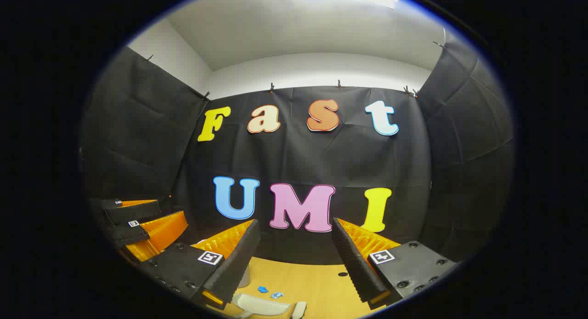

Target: Pick up the small broom and dustpan from the desktop, sweep the trash into the dustpan with the broom, and then empty the trash into the garbage bin.

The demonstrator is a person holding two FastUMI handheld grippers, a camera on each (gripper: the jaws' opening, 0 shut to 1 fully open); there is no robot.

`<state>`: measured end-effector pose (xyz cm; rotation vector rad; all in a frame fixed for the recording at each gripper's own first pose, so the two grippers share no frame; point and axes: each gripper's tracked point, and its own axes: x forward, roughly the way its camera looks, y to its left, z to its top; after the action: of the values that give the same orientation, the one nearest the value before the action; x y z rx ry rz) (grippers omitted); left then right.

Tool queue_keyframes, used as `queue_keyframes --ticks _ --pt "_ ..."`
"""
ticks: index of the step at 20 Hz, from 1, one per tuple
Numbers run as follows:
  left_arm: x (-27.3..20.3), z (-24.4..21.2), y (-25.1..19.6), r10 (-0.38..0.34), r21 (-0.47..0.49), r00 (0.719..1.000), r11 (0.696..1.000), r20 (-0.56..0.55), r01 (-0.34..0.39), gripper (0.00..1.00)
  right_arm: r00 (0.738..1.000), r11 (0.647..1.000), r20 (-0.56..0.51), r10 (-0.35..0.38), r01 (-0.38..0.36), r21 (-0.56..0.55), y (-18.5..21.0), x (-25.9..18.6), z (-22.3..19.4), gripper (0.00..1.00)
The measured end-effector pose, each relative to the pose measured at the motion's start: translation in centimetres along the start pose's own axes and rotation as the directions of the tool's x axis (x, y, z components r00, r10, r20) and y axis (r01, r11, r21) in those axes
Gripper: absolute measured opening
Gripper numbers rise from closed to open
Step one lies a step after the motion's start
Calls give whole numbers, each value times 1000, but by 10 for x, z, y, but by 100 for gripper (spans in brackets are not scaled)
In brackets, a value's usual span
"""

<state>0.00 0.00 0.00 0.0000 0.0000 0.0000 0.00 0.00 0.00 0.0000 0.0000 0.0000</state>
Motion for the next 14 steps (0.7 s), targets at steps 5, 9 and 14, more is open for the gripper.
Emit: queue_keyframes --ticks 5,9,14 --pt "2 1 3 5 11 1000 1000 2 -5 81 1000 1000 -5 10 -10 -4 3 1 0 96" --pt "-1 6 2 -4 15 1000 1000 13 4 82 1000 1000 7 15 -15 -5 7 0 4 99" --pt "-6 5 1 -9 34 1000 999 5 9 81 1000 1000 7 10 -10 -1 9 -3 6 96"
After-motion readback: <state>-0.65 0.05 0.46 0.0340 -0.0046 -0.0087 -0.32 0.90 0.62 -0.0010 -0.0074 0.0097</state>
